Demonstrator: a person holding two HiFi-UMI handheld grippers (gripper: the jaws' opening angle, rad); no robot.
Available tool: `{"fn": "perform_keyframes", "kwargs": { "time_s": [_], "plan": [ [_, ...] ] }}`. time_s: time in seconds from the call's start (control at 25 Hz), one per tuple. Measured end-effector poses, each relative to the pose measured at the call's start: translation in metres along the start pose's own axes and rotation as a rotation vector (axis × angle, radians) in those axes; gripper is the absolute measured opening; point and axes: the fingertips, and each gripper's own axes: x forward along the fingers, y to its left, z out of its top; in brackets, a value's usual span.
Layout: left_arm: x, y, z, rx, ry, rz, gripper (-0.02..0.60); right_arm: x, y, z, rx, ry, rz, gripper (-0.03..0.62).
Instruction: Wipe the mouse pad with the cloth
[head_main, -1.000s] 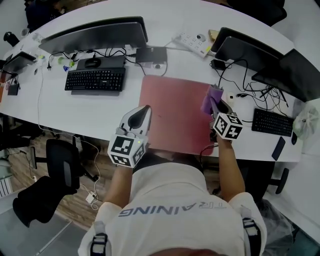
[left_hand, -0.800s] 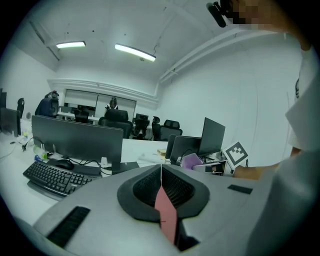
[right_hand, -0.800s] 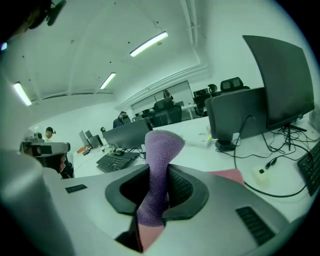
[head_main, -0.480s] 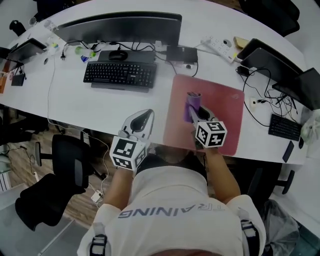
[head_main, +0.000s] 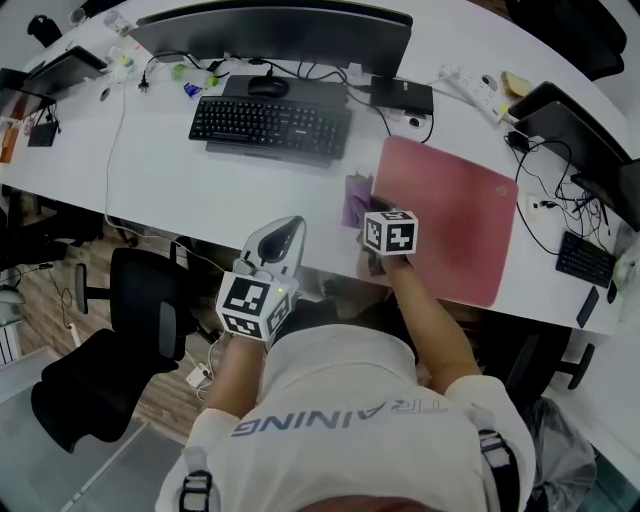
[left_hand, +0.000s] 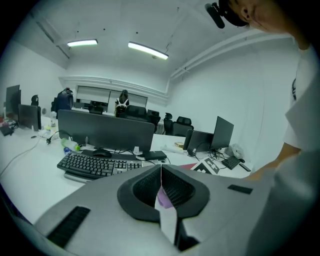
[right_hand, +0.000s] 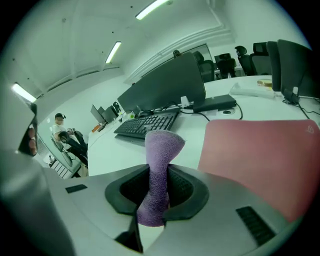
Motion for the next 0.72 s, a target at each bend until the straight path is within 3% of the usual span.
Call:
{"fn": "perform_keyframes", "kwargs": {
  "time_s": [0.28, 0.72],
  "plan": [
    [-0.003, 0.005, -0.008, -0.020, 0.011, 0.010, 0.032, 0.023, -0.015, -0.017, -0.035, 0.089, -0.072, 0.095],
    [0.026, -0.045, 0.007, 0.001, 0.001, 0.007, 0.032, -0.008, -0.060, -0.035, -0.003, 0.110, -0.051, 0.097]
  ]
}}
